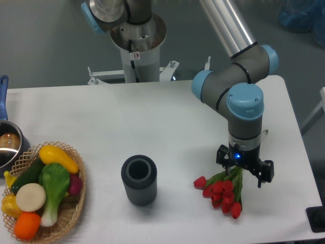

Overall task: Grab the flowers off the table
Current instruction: 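Lower the open gripper over the red tulip stems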

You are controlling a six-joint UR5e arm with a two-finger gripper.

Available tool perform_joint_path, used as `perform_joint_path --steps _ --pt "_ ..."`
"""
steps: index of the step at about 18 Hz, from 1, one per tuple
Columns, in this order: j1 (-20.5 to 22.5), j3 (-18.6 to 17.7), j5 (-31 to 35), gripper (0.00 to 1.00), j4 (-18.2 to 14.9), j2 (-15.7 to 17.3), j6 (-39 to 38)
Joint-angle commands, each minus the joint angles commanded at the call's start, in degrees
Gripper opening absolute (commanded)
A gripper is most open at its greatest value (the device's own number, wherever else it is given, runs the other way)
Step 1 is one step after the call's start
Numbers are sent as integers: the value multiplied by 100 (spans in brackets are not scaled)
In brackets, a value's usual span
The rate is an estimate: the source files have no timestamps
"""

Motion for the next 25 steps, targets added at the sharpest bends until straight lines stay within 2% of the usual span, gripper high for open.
perform_joint_path --steps 11,13,14,17,21,25 --pt "255 -70 -422 100 97 -9 -8" --pt "342 -298 -422 100 97 8 105" --pt "473 -412 -431 100 97 35 445" --pt "562 -457 -422 100 79 61 1054" --pt "528 -720 -413 100 79 9 1072" --pt "387 -747 -422 100 97 -123 1064"
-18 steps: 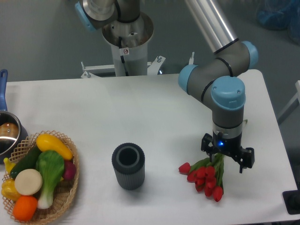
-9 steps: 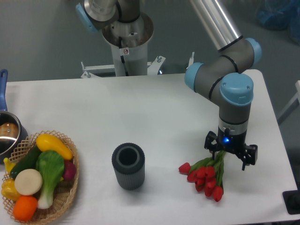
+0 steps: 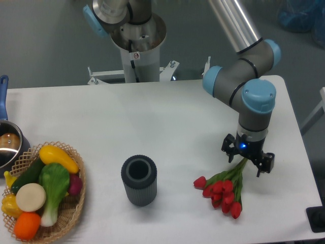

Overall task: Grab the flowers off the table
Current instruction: 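Lower the open gripper over the red tulip stems, then close the gripper around the tulip stems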

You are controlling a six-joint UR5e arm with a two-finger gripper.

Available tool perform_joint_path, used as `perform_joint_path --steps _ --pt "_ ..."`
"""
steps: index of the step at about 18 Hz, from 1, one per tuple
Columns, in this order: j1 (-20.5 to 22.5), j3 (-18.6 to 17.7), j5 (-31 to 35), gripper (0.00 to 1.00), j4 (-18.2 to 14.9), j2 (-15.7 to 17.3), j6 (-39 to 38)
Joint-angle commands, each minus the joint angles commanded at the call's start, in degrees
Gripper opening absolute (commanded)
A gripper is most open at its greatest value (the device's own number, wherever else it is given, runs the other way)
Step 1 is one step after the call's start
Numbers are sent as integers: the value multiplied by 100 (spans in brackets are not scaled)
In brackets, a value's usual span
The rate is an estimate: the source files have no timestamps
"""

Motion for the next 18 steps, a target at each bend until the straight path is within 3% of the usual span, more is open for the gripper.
perform_joint_path --steps 7,11,16,18 --pt "-44 -9 0 100 0 -97 0" --pt "-62 18 0 65 0 -123 -9" --pt "-62 70 -9 39 0 -123 -35" --pt "-53 70 -9 38 0 -114 -9"
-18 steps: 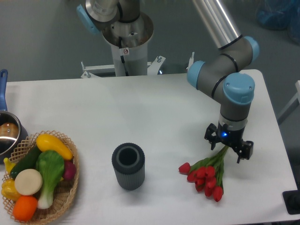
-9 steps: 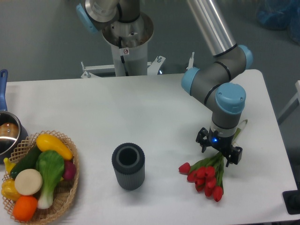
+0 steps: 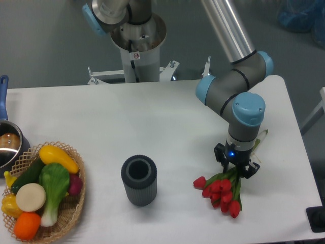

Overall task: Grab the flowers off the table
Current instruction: 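Close the gripper around the tulip stems, then lift the gripped tulips up off the table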

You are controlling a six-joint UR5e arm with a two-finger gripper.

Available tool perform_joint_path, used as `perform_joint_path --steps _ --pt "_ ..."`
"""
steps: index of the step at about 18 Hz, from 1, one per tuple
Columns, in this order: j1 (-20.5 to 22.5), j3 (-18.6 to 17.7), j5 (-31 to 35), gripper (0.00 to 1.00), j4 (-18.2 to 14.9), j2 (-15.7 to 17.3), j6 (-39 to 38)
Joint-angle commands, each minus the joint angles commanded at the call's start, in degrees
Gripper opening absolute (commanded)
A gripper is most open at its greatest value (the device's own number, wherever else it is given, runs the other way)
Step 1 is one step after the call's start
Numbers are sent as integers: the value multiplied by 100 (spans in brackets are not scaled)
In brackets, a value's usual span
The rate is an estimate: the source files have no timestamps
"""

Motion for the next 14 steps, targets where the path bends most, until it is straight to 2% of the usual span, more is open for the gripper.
perform_joint_path --steps 3,6,9,14 --pt "26 35 -166 34 0 9 0" --pt "53 88 -325 20 0 26 -35" --pt "140 149 -491 21 0 114 -18" --pt "228 290 -1606 22 0 553 -131"
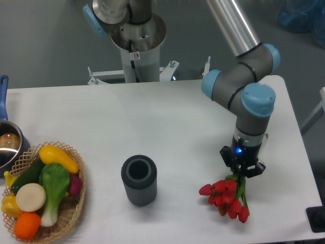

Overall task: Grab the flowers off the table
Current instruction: 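Lift the gripped tulips up off the table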

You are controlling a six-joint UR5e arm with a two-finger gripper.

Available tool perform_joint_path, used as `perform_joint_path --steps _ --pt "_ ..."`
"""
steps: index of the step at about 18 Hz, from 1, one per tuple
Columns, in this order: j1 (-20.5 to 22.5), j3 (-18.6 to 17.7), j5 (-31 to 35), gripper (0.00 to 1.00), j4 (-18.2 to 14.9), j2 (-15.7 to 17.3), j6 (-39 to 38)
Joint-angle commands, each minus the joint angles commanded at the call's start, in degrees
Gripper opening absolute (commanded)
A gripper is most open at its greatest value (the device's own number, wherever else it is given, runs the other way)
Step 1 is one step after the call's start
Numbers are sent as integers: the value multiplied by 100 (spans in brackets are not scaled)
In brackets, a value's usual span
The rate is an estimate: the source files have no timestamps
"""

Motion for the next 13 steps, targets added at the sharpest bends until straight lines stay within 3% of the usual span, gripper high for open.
perform_joint_path --steps 9,13 --pt "123 325 -1503 22 -9 598 -914" --pt "193 422 -1769 22 -9 616 -1117"
